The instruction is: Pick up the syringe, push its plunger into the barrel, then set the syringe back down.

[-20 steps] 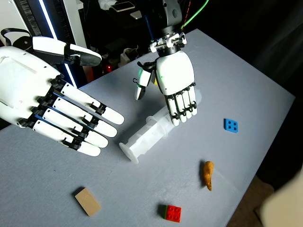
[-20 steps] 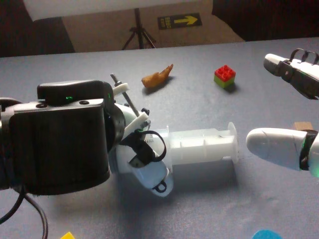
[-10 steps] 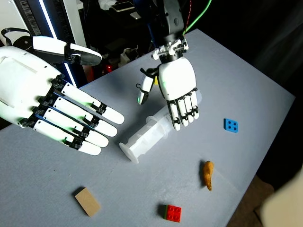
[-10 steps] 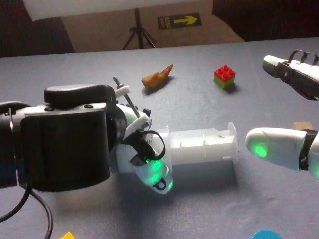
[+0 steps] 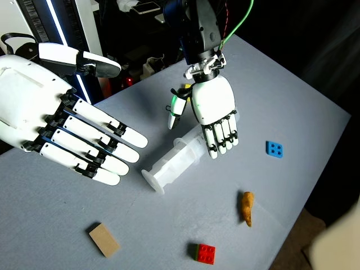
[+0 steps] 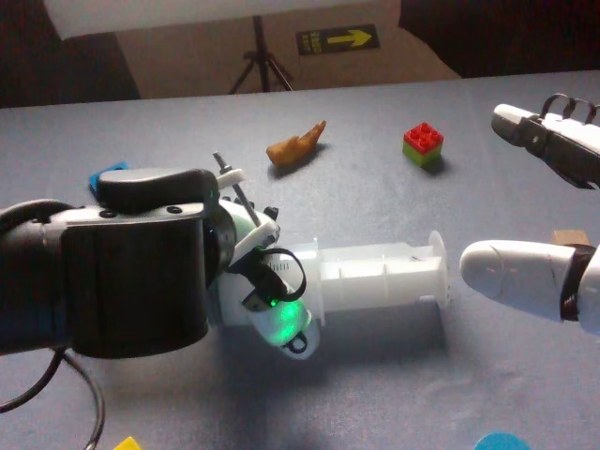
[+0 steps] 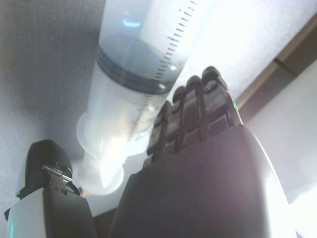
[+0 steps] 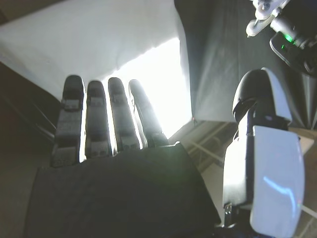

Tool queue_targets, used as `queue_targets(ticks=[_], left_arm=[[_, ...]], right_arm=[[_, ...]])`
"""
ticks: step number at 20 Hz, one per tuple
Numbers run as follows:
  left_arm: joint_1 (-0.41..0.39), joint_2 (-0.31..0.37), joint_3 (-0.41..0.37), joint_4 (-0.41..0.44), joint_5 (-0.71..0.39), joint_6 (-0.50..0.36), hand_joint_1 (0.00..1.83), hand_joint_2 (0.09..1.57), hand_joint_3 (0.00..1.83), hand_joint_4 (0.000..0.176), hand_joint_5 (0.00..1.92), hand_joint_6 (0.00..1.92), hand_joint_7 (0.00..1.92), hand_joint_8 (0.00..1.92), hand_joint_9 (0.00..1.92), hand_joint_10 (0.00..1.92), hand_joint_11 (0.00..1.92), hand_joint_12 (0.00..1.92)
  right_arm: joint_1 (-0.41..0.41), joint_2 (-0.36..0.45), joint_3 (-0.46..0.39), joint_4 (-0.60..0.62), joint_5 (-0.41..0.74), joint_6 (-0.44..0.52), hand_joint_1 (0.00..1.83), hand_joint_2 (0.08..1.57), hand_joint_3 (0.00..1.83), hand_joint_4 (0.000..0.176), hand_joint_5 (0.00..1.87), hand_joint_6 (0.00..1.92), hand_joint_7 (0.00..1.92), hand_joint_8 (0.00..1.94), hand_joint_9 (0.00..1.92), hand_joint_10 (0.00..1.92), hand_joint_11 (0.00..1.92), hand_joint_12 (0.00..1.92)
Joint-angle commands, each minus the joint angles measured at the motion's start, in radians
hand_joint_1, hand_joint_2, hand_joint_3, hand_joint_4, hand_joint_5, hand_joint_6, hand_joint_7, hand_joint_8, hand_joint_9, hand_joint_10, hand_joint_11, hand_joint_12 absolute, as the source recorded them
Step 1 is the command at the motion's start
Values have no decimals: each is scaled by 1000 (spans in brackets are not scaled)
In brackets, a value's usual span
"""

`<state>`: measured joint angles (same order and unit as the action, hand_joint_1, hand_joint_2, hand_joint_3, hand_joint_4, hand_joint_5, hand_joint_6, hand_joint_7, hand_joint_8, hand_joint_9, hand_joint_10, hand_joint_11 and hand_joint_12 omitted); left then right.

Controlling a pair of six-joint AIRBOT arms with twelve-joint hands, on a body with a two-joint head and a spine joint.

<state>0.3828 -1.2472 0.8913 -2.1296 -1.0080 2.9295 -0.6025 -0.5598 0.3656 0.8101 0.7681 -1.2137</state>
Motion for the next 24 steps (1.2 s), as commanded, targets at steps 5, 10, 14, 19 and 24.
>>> queue_targets(ticks=[5,10,14,19,24], left_arm=[[22,-9,13,63,25,-6,393,1014,2,40,0,0,0,0,0,0,0,0],[44,-9,13,88,44,-12,397,1010,0,48,0,0,0,0,0,0,0,0],[61,-11,7,99,50,-21,403,1011,0,56,0,0,0,0,0,0,0,0],[67,-18,10,109,56,-24,393,1017,1,47,0,0,0,0,0,0,0,0],[67,-18,13,121,57,-29,424,1020,1,50,0,0,0,0,0,0,0,0]], right_arm=[[14,2,1,-46,93,14,230,970,1,0,50,1,45,1,21,1,0,220],[16,1,1,-46,95,18,233,960,0,0,47,1,52,1,30,2,0,237],[18,0,2,-46,96,20,253,960,0,0,41,1,32,0,14,0,0,195],[19,-1,2,-46,96,20,246,962,0,0,35,1,34,0,21,1,0,241],[20,-2,2,-46,97,21,231,964,0,0,41,1,43,0,23,1,0,257]])
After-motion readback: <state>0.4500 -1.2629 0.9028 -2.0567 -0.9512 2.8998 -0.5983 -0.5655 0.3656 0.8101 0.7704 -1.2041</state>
